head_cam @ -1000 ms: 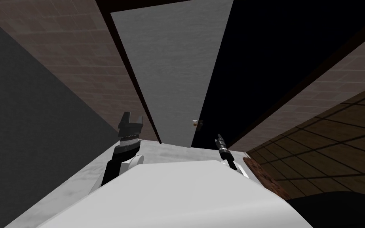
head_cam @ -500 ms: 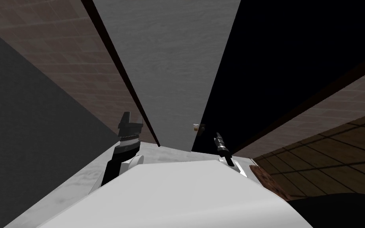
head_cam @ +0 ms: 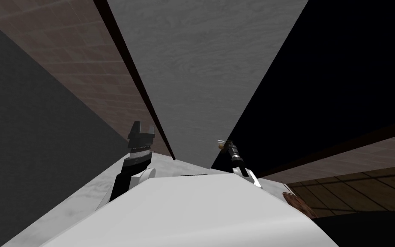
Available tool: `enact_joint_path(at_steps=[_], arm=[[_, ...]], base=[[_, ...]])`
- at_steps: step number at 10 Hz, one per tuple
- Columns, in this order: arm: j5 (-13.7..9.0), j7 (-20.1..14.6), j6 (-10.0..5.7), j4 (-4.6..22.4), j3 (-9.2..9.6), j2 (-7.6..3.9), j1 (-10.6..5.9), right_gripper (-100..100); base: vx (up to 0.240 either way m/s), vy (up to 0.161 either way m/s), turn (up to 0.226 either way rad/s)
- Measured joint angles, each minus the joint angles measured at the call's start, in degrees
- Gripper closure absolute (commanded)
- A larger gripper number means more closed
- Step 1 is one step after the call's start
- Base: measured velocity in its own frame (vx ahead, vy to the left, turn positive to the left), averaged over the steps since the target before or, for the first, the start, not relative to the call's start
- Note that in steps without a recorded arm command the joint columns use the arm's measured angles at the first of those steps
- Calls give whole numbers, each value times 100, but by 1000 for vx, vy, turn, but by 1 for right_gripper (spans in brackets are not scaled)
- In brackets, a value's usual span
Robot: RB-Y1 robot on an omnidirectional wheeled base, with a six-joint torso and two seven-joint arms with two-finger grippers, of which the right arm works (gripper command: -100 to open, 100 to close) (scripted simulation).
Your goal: Pull the door open
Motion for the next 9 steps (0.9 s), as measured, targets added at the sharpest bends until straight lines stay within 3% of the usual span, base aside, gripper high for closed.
enact_joint_path(at_steps=[5,7,8,9], arm=[[8,6,3,20,37,21,11,100],[-49,17,28,128,-75,-83,11,100],[-96,18,37,207,-138,-152,53,-100],[-97,2,18,194,-132,-162,96,-100]], base=[[-33,-14,-8],[-206,-110,-129],[-176,-37,-6],[-214,41,31]])
